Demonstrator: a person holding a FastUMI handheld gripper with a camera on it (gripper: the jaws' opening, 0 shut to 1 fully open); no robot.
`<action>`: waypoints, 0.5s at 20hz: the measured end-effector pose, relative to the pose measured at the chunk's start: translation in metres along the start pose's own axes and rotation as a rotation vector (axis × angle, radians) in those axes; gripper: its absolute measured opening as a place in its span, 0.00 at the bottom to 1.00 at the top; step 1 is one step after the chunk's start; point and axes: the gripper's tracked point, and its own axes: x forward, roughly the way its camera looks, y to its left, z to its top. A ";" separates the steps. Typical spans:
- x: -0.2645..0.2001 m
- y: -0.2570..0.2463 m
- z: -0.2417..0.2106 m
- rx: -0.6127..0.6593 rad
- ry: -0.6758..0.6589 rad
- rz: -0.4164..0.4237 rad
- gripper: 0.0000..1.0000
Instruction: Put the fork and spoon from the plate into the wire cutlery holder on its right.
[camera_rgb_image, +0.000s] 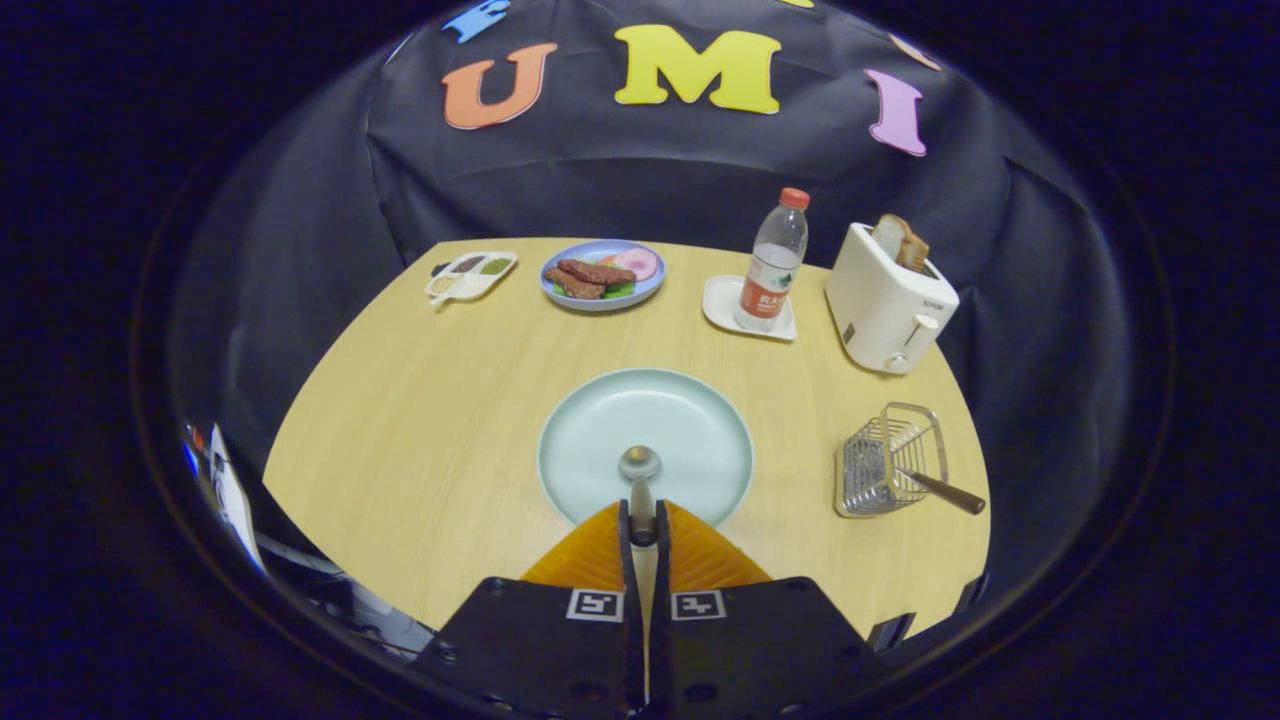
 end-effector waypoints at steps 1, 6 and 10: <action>0.001 -0.001 -0.002 -0.001 0.002 0.001 0.02; 0.007 -0.004 -0.013 0.032 0.057 -0.002 0.03; 0.009 -0.003 -0.013 0.022 0.064 0.012 0.03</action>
